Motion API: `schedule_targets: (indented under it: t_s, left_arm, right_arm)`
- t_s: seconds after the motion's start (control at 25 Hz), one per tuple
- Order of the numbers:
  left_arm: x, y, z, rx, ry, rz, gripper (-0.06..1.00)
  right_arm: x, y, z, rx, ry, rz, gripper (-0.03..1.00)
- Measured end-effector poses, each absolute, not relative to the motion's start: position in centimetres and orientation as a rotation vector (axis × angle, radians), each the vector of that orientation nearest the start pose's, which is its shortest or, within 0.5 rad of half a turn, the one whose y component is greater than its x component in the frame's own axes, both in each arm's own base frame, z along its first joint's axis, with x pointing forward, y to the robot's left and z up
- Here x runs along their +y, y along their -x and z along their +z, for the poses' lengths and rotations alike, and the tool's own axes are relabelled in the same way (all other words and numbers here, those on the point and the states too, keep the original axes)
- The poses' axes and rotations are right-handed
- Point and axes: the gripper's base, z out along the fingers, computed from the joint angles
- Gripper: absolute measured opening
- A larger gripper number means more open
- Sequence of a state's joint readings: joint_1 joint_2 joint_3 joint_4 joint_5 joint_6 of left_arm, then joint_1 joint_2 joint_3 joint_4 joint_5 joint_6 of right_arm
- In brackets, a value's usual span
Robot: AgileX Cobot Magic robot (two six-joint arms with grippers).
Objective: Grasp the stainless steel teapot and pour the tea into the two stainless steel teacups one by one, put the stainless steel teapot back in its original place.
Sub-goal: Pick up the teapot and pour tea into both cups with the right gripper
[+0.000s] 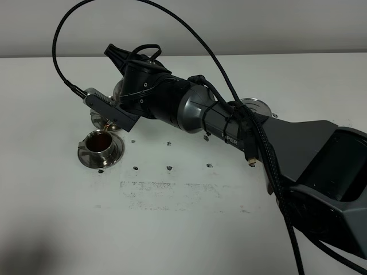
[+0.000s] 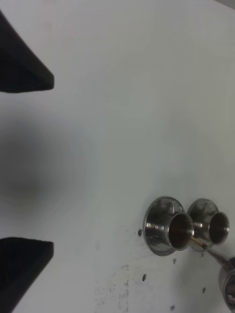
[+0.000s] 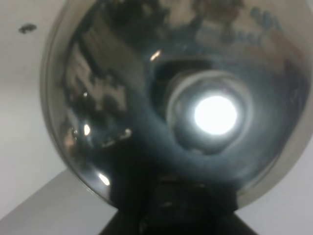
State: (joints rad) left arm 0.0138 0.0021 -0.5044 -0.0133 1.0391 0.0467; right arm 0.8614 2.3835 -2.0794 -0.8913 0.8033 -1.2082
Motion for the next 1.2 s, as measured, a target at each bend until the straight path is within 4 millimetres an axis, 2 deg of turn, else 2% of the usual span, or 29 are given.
schedule_targets:
  t_s: [0.32,0.48,1.2]
  left_arm:
    - [-0.1,0.4,28.0,2.02,-0.034,0.023,0.61]
    - [-0.1,0.4,28.0,2.02,-0.034,0.023,0.61]
    - [-0.1,0.4,28.0,2.02,-0.034,0.023,0.61]
  right_arm:
    - [37.2,-38.7,20.3,0.759,2.408,-1.179,0.2]
    - [37.3,-38.4,20.0,0.809,2.41,-1.109,0.2]
    - [35.9,-38.0,20.0,1.214,2.349,-0.732,0.2]
